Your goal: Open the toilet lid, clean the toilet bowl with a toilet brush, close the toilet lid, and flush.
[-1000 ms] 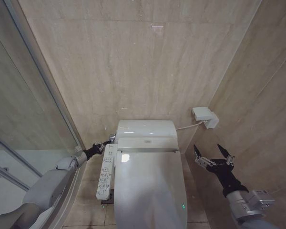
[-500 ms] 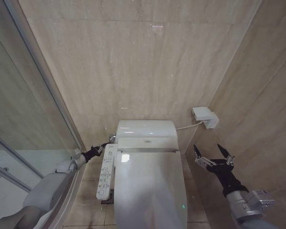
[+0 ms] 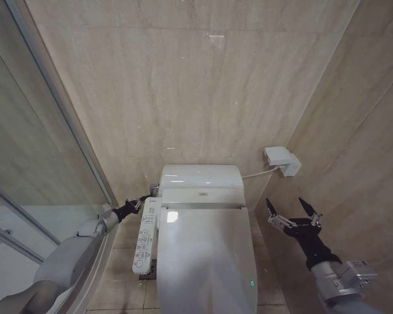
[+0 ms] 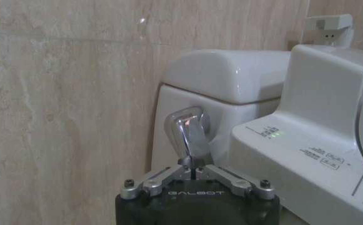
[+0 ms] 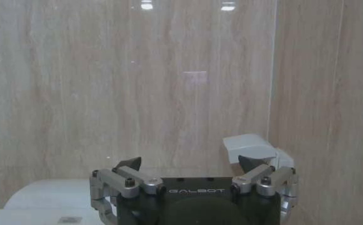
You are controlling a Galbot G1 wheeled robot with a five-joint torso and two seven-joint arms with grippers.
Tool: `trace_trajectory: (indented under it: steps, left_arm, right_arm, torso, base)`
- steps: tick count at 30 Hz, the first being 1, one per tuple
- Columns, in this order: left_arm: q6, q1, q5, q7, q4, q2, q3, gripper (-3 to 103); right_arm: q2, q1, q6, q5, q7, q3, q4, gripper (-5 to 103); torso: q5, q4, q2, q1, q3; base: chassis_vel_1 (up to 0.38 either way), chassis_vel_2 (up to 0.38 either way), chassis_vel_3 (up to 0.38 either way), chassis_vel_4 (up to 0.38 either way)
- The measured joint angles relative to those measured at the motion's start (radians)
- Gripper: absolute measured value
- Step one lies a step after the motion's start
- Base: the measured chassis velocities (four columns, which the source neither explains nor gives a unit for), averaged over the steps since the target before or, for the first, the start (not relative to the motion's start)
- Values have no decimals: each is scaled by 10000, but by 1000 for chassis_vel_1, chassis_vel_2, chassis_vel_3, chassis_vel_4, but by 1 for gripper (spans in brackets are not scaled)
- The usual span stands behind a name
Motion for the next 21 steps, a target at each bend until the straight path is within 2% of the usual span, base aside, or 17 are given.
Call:
trace_trajectory:
  steps: [11, 21]
  left_arm:
    - [-6, -133, -8, 2, 146, -284, 92, 0]
    - [-41, -205, -3, -383, 412, -413, 128, 0]
  right_arm:
    - [0, -1, 0, 0, 0, 0, 0, 100]
    - [0, 0, 0, 0, 0, 0, 0, 100]
  torso:
    - [1, 1, 0, 0, 0]
    - [1, 4, 1, -2, 0]
  base:
    - [0, 0, 0, 0]
    - [0, 0, 0, 0]
